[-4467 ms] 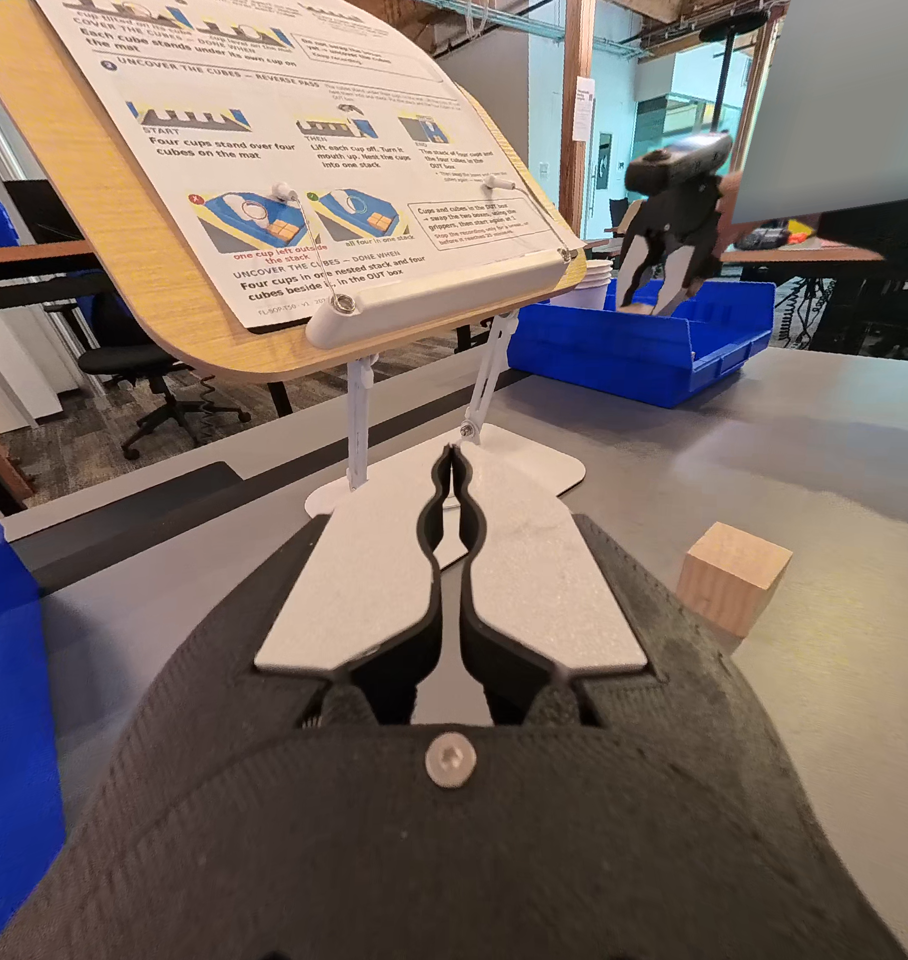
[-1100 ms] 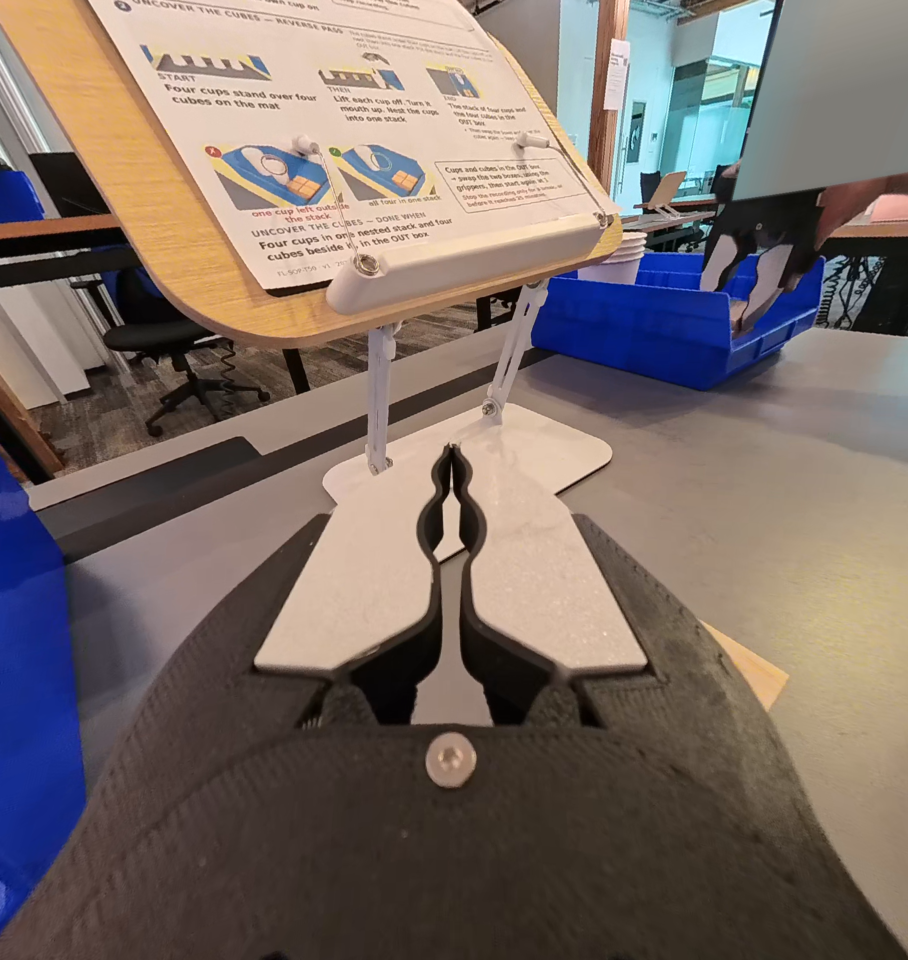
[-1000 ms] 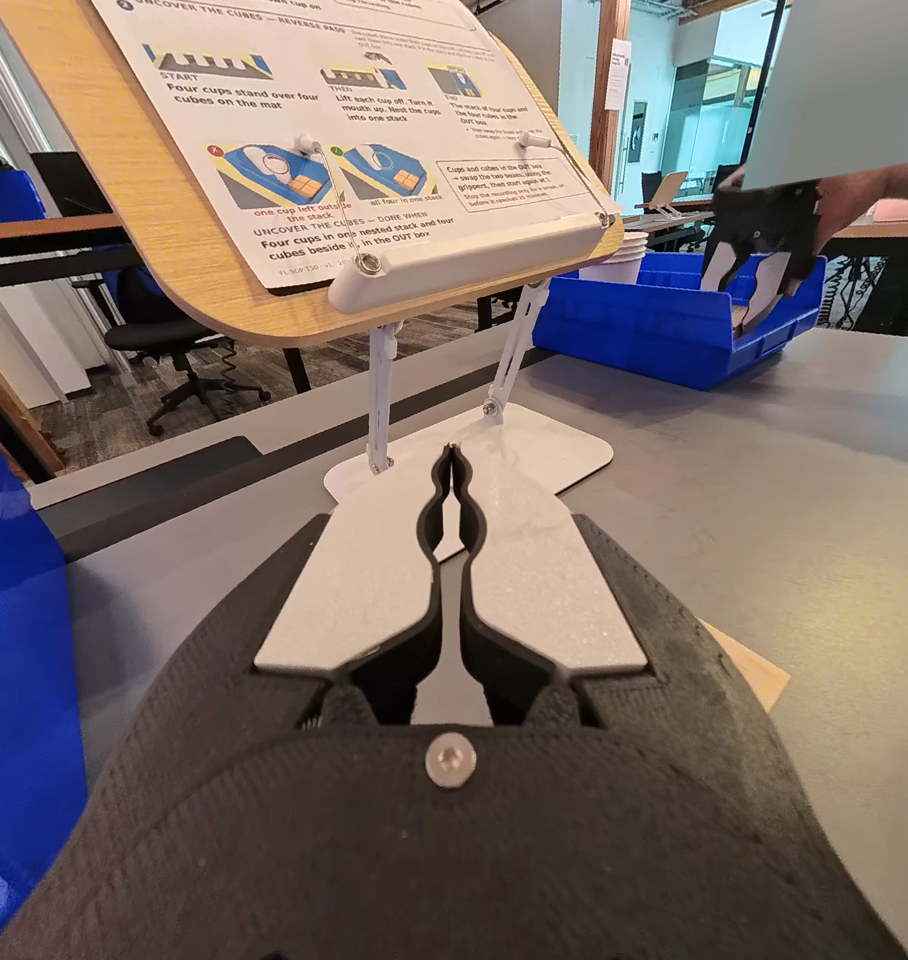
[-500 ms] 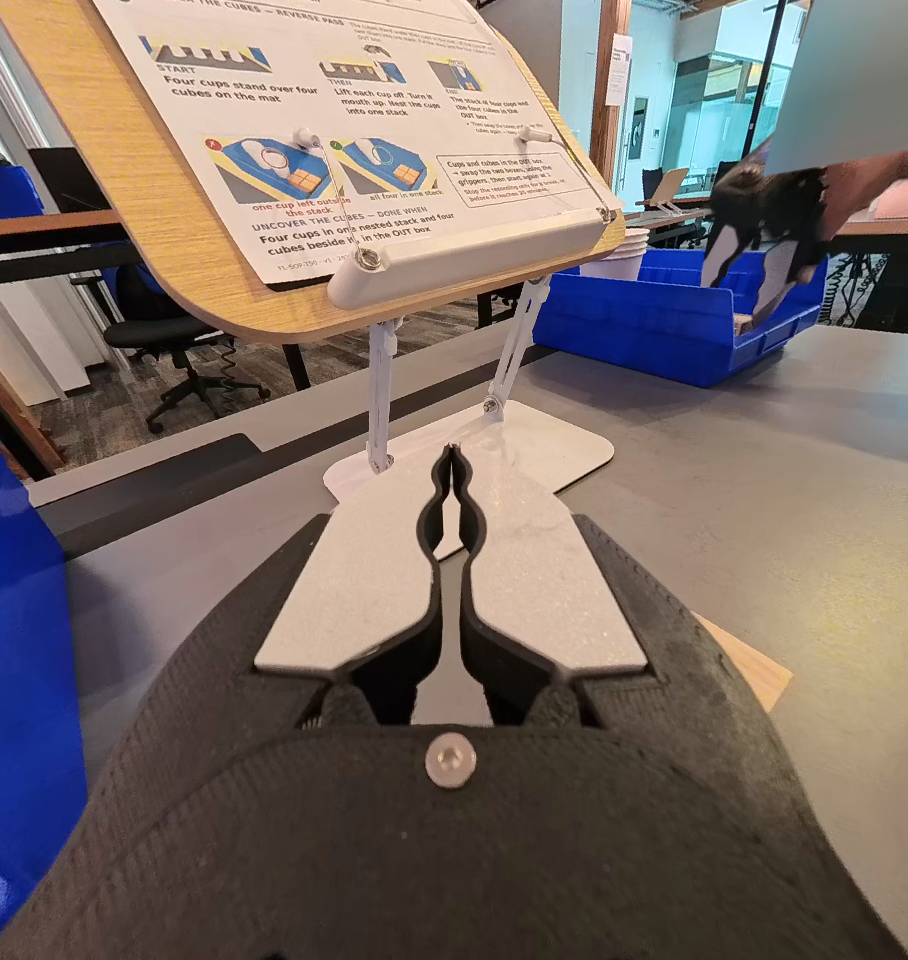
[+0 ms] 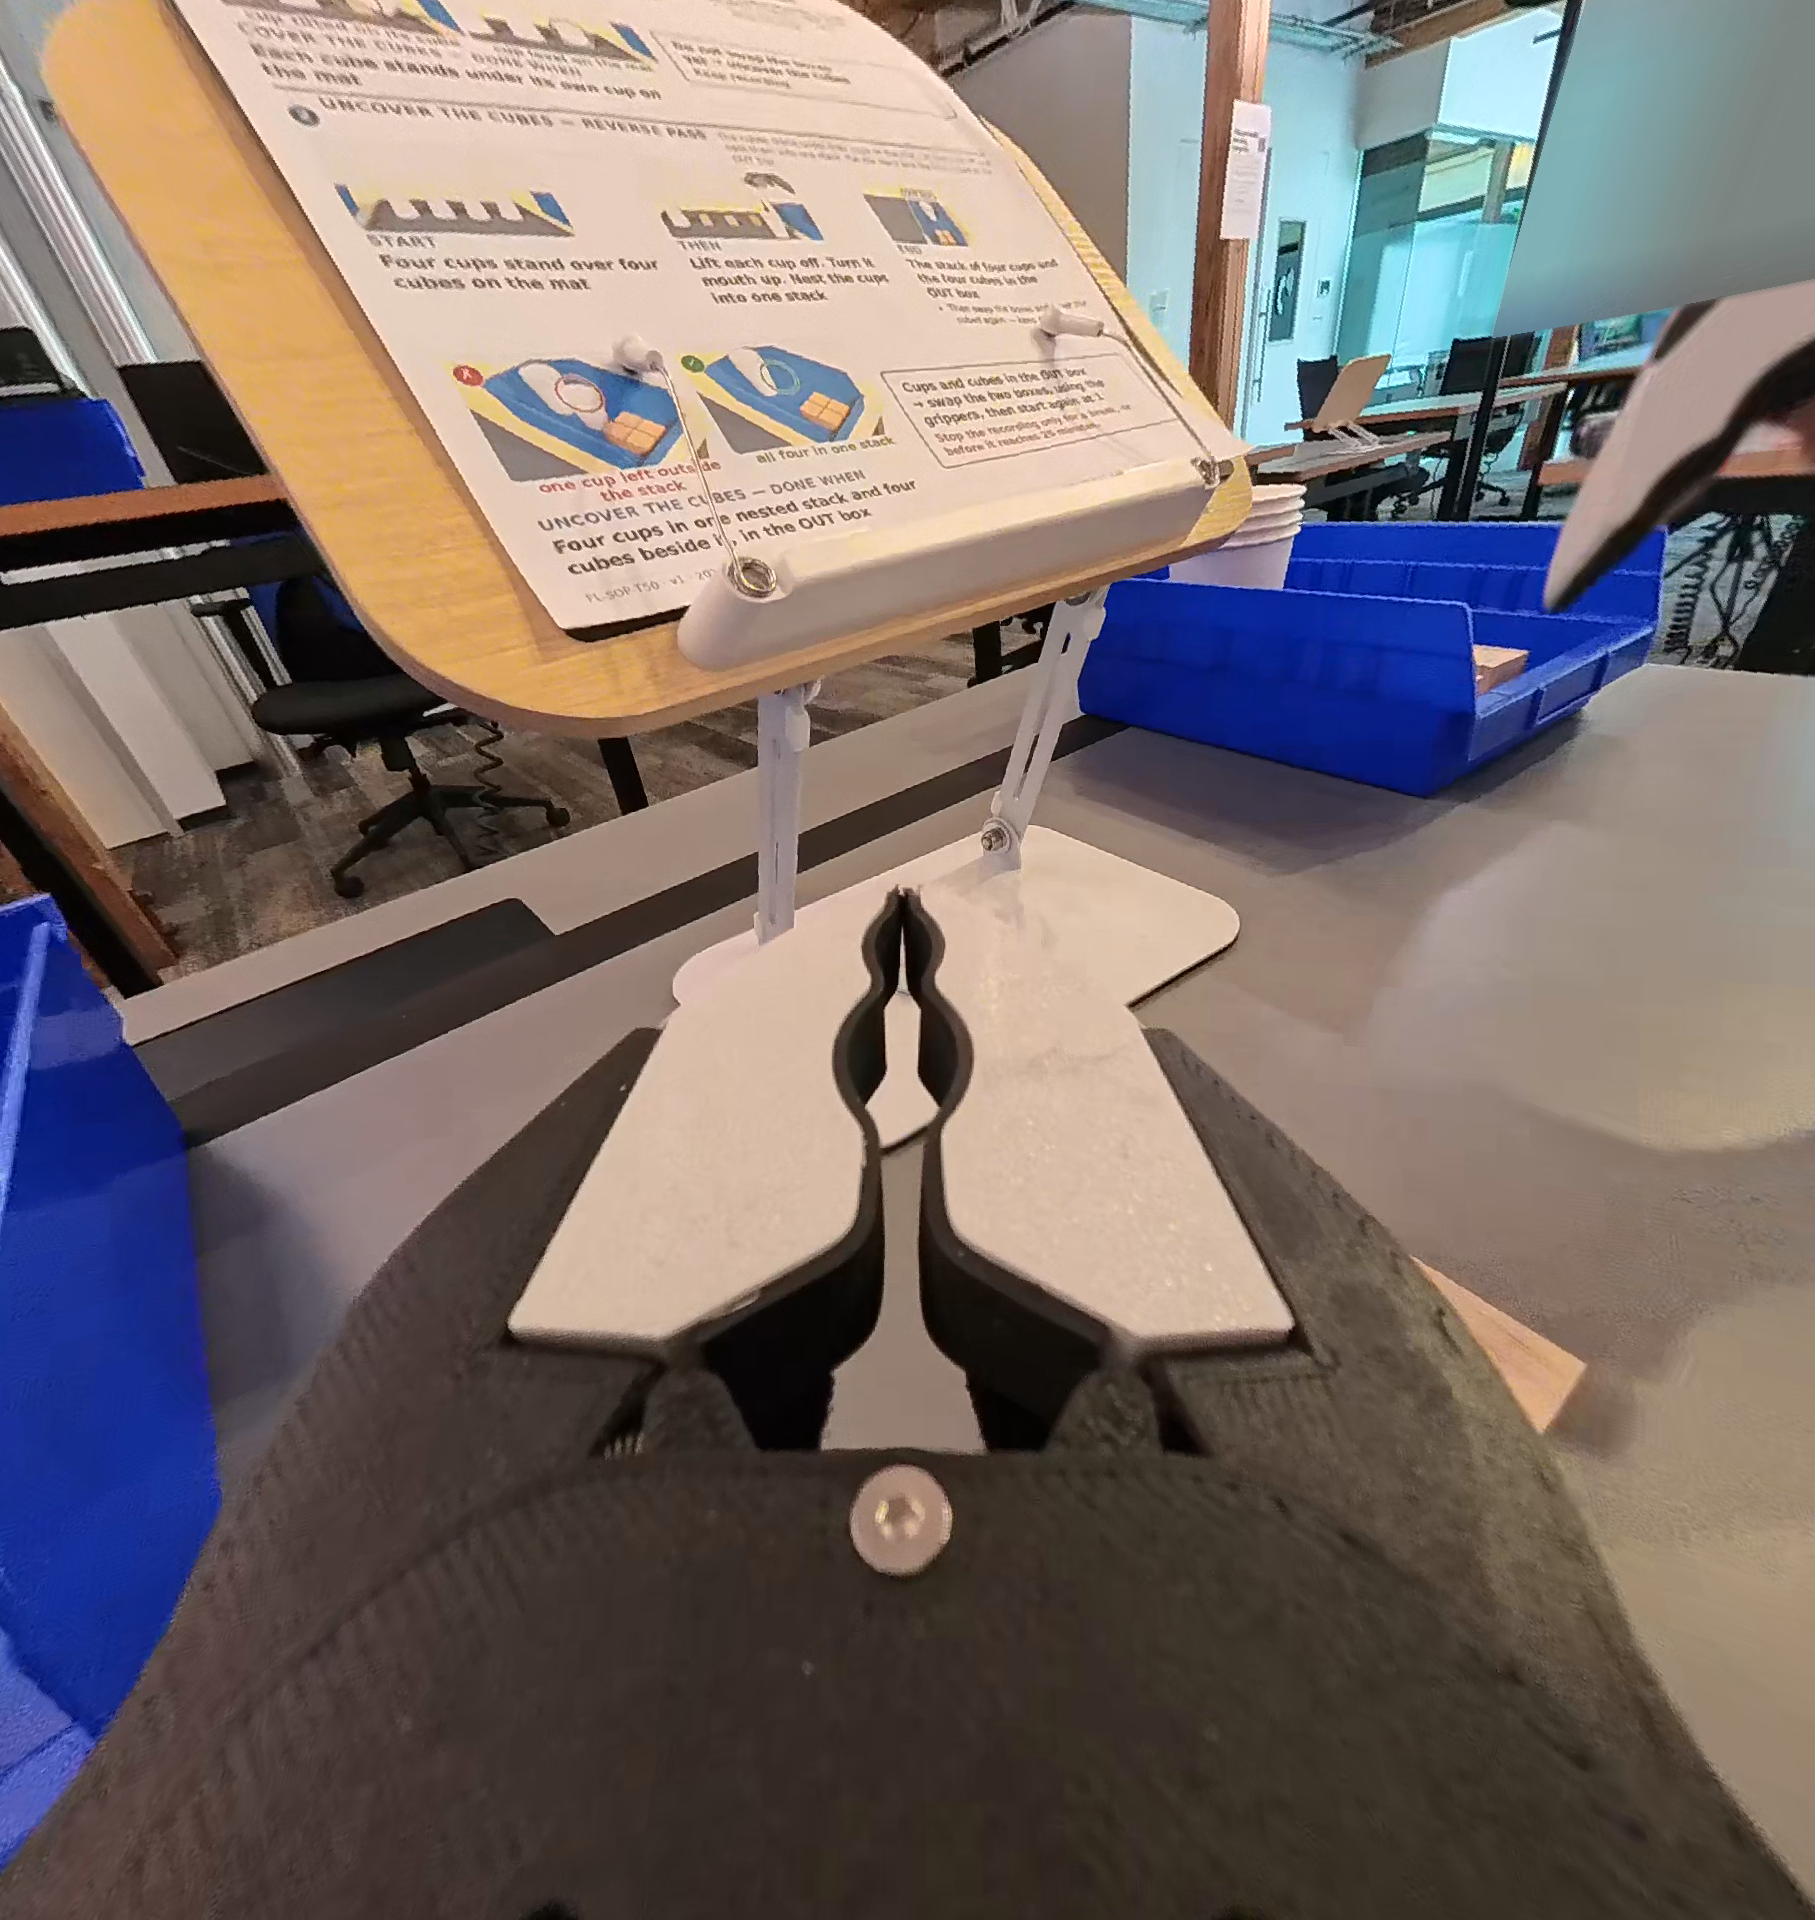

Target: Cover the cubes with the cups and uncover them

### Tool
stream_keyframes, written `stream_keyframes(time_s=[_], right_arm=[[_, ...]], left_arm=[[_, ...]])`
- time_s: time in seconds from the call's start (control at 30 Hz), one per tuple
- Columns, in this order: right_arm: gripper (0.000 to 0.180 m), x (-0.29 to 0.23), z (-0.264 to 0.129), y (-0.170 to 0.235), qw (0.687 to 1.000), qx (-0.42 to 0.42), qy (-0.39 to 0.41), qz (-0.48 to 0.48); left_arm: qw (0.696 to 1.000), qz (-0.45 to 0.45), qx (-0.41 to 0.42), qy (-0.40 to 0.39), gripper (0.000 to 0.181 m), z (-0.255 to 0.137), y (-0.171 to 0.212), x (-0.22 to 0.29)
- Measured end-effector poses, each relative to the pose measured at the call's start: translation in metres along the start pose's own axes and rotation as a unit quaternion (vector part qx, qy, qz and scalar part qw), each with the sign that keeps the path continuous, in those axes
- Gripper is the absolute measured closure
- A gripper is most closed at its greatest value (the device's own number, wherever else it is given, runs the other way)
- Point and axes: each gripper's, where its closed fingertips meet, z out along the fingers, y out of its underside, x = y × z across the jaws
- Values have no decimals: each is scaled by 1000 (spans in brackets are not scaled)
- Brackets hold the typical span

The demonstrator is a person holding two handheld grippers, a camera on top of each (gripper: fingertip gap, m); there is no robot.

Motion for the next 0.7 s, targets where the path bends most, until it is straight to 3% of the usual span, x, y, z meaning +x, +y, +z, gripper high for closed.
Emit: stream_keyframes(time_s=[0.13,0.27,0.53,0.63,0.7], right_arm=[[105,-28,68,-42,1000,10,-19,-6],[106,-39,113,-56,999,-7,-42,4],[113,-46,155,-60,998,-35,-58,11],[135,-48,164,-56,996,-45,-70,7],[136,-48,162,-57,996,-39,-76,8]], left_arm=[[1000,-4,5,-5,181,-3,-2,-4],[1000,-6,13,-8,181,-5,-6,-6],[1000,-16,20,-10,181,-7,-10,-9],[1000,-16,21,-10,181,-7,-10,-8],[1000,-15,22,-11,181,-8,-10,-9]])
